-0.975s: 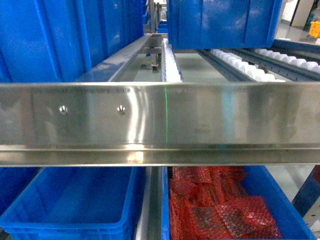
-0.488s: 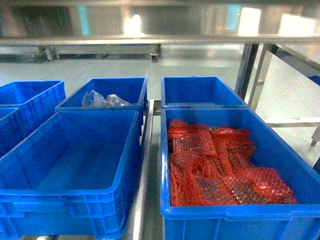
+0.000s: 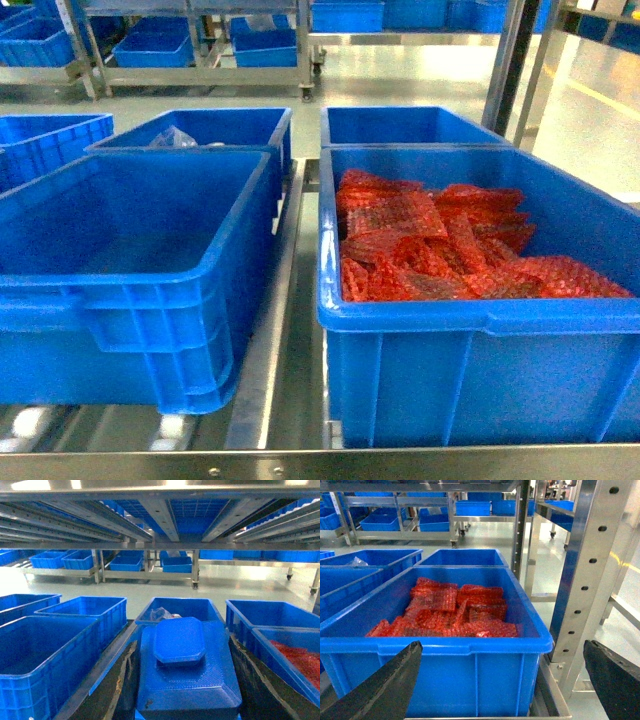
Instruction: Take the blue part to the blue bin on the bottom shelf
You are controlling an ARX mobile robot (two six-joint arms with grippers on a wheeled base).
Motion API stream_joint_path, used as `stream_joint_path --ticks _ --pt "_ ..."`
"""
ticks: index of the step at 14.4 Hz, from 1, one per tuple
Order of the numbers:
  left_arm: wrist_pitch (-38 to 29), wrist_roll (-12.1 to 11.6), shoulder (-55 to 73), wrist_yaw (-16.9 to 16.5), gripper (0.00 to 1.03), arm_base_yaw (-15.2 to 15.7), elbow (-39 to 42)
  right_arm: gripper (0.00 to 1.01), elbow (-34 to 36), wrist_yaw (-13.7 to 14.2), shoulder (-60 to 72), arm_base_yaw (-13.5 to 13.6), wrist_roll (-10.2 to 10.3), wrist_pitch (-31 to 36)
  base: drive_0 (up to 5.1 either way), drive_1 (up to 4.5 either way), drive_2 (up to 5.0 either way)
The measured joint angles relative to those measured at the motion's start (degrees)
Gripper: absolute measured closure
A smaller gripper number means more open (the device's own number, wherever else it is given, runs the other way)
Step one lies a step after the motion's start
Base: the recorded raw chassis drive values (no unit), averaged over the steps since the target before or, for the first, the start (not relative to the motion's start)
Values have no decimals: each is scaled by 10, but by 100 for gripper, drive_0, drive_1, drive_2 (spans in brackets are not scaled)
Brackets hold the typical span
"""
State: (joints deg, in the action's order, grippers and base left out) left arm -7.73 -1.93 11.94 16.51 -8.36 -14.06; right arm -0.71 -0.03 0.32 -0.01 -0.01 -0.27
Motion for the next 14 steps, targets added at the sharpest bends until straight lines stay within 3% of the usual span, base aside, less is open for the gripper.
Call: stream_joint_path --ticks 14 --pt "0 0 0 0 59 0 0 3 0 0 0 0 0 -1 0 0 0"
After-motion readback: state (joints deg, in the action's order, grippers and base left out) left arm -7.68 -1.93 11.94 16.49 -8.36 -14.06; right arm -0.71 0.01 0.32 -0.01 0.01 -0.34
